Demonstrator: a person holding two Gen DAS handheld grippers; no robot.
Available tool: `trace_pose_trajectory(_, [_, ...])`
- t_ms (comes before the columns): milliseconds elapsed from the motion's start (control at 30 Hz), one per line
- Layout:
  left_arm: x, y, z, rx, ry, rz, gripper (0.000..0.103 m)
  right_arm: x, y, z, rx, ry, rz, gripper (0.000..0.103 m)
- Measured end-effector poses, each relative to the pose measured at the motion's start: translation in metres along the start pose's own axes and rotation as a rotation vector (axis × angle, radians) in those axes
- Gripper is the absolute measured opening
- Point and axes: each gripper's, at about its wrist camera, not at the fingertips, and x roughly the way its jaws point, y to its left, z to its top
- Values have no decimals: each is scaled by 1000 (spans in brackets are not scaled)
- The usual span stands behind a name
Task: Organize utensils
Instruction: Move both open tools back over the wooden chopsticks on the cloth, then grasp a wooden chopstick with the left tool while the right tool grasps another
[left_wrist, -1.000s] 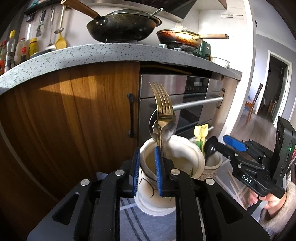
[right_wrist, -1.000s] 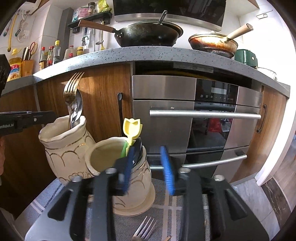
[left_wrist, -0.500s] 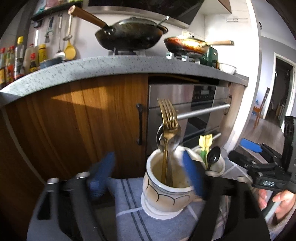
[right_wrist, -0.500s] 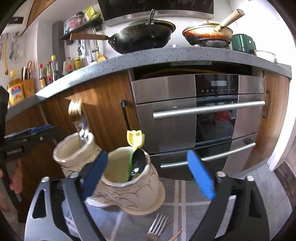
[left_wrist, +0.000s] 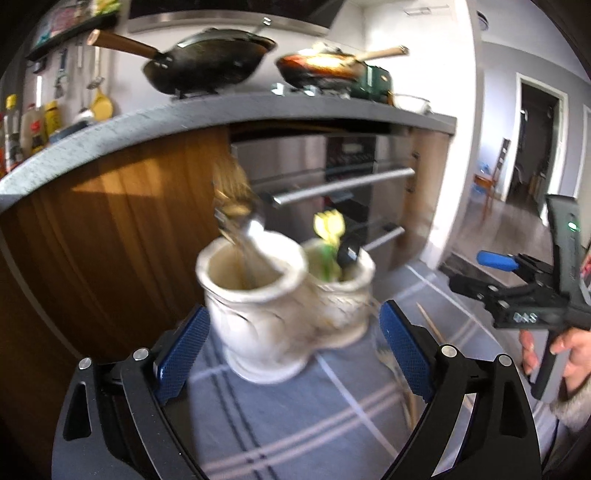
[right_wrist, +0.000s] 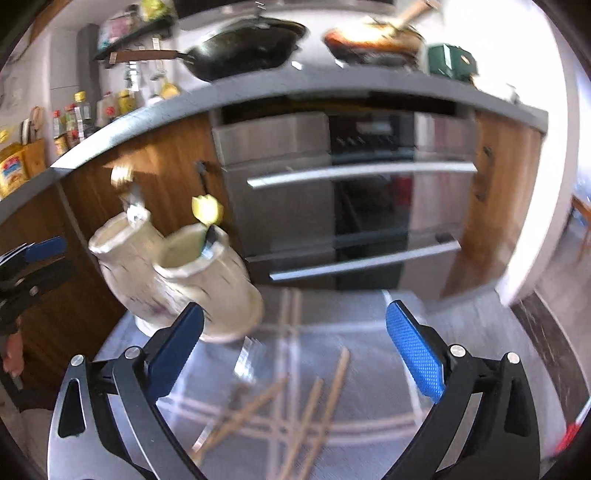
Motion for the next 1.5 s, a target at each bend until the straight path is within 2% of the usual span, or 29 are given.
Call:
trace_pose_trajectory(167, [18,-29,-24,41,63,-67,93,12,-24,-21,58,71,-23,96])
trace_pose_trajectory(400, [47,-64,-54,116,157,-119,93,24,-31,-51,14,195,-43,73])
trace_pose_trajectory(600, [59,-87,-72,205,204,-152,90,25,-26,-71,-20,296,15,60])
trace_pose_trajectory(700, [61,-97,-78,247,226,-191,80,22,-24,-76,-13,321,47,53])
trace_pose_trajectory(767, [62,-104,-82,280,241,-203,60,21,-21,-80,-16,339,61,44])
trace_pose_trajectory(800, [63,-106,-84,291,248,-208,56,20,-19,-82,-20,342,68,40])
trace_pose_trajectory(867, [65,-109,-85,298,251,-219,42,21,-14,-86,-40,358,65,34])
trace_pose_trajectory(967, [71,-112,-85,283,260,-242,29,21,-7,-88,-74,356,50,27])
trace_pose_trajectory(1267, [88,-122,-83,294,271,-258,18,20,-1,-89,-111,359,45,20])
trace_pose_trajectory(1500, [100,-125,-85,309,299,-230,18,21,-2,-89,-116,359,41,20])
